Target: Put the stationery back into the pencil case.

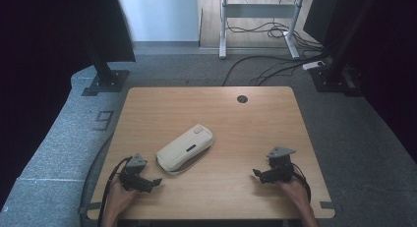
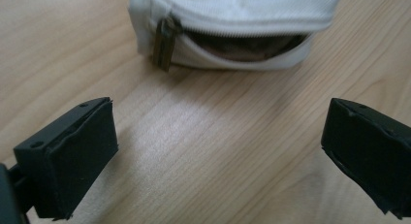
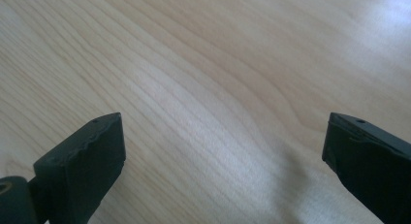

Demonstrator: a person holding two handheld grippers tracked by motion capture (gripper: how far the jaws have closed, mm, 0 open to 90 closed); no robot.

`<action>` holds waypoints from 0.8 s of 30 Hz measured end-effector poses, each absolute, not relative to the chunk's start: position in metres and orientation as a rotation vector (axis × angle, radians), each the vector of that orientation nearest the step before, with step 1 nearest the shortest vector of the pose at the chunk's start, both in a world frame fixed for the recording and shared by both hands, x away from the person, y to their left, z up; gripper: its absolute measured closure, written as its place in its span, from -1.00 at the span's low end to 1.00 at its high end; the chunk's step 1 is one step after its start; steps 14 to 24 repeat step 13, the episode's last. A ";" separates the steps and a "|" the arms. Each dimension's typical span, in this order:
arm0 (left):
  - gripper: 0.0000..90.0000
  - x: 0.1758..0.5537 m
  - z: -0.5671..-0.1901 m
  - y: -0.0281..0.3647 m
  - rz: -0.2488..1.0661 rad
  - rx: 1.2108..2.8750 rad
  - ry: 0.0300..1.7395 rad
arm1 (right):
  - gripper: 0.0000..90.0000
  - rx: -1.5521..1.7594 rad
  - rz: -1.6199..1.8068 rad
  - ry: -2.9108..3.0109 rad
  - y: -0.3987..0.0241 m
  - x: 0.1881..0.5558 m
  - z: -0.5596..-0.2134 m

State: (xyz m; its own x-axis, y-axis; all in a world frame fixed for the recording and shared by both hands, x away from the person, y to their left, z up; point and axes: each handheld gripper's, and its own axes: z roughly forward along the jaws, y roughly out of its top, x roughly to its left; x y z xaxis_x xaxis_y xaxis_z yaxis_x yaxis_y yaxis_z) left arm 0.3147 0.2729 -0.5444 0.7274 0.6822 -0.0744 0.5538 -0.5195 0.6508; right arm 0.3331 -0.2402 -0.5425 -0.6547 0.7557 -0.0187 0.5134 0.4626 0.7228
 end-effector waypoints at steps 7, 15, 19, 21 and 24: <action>-1.00 0.310 -0.548 0.266 0.326 2.281 0.895 | -1.00 1.101 1.016 2.394 -0.244 0.331 -0.556; -1.00 0.310 -0.548 0.265 0.330 2.277 0.909 | -1.00 1.095 1.017 2.398 -0.245 0.330 -0.557; -1.00 0.310 -0.548 0.265 0.330 2.277 0.909 | -1.00 1.095 1.017 2.398 -0.245 0.330 -0.557; -1.00 0.310 -0.548 0.265 0.330 2.277 0.909 | -1.00 1.095 1.017 2.398 -0.245 0.330 -0.557; -1.00 0.310 -0.548 0.265 0.330 2.277 0.909 | -1.00 1.095 1.017 2.398 -0.245 0.330 -0.557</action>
